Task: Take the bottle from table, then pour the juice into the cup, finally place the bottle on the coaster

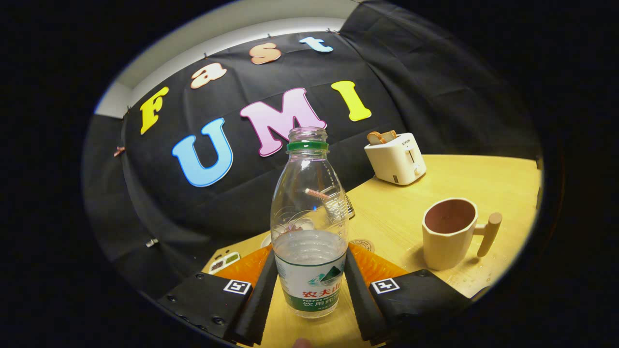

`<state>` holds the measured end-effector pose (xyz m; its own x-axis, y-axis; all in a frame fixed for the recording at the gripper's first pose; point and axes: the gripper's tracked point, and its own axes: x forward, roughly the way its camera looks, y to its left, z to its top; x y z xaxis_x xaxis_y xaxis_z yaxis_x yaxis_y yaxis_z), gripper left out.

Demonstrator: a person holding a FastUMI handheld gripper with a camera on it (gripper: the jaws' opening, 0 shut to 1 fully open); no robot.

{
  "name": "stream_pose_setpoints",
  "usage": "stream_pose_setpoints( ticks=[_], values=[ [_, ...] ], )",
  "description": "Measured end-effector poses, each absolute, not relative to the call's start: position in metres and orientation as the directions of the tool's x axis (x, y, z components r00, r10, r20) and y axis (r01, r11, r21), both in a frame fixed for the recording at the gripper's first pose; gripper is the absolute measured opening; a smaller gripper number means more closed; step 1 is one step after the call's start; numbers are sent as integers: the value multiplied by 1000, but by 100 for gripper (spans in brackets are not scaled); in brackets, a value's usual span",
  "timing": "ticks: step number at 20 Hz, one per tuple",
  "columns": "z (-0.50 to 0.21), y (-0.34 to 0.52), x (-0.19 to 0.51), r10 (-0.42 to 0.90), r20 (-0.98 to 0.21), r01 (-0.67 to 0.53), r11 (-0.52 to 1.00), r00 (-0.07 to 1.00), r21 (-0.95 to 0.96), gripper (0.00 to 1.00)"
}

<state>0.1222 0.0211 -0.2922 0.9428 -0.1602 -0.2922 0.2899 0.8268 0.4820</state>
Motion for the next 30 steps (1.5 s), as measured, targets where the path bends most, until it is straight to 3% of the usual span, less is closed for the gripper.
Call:
stream_pose_setpoints(
  ticks=[10,30],
  values=[
    [-299,-5,112,-181,-316,364,488,931,794,75],
    [-328,-22,110,-118,-333,337,17,936,941,75]
  ],
)
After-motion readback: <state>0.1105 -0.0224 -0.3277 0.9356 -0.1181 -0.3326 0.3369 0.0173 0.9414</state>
